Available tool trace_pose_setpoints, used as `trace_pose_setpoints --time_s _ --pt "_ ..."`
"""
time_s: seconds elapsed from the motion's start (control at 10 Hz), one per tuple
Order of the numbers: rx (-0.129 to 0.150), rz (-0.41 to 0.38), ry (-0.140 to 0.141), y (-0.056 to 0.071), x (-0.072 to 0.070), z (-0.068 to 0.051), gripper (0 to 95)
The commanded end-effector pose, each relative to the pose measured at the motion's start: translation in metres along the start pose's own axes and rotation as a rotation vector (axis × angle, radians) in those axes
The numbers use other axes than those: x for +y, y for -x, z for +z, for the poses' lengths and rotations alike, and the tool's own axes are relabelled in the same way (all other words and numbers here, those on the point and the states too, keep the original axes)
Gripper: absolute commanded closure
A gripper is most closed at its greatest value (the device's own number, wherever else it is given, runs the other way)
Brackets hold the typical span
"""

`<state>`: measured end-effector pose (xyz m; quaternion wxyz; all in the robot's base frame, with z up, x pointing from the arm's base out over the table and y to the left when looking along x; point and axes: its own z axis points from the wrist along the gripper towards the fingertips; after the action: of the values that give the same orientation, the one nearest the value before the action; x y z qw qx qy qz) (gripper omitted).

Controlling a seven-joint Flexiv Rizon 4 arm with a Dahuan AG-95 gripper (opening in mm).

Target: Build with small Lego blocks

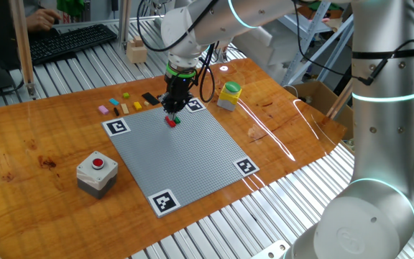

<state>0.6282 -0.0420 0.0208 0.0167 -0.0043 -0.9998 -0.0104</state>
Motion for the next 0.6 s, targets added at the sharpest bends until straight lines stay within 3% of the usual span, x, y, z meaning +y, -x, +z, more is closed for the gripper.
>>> trace_pose_setpoints --time_s 0.1,0.2,0.3,0.6 --pt "-0.011 -0.007 0.004 0.001 0.001 0.015 95.0" --pt "-0.021 -0.007 0.005 0.001 0.001 0.026 95.0" --pt "-0.013 -0.007 0.004 0.001 0.001 0.025 95.0" --pt "0.017 0.011 0.006 0.000 0.001 0.001 95.0"
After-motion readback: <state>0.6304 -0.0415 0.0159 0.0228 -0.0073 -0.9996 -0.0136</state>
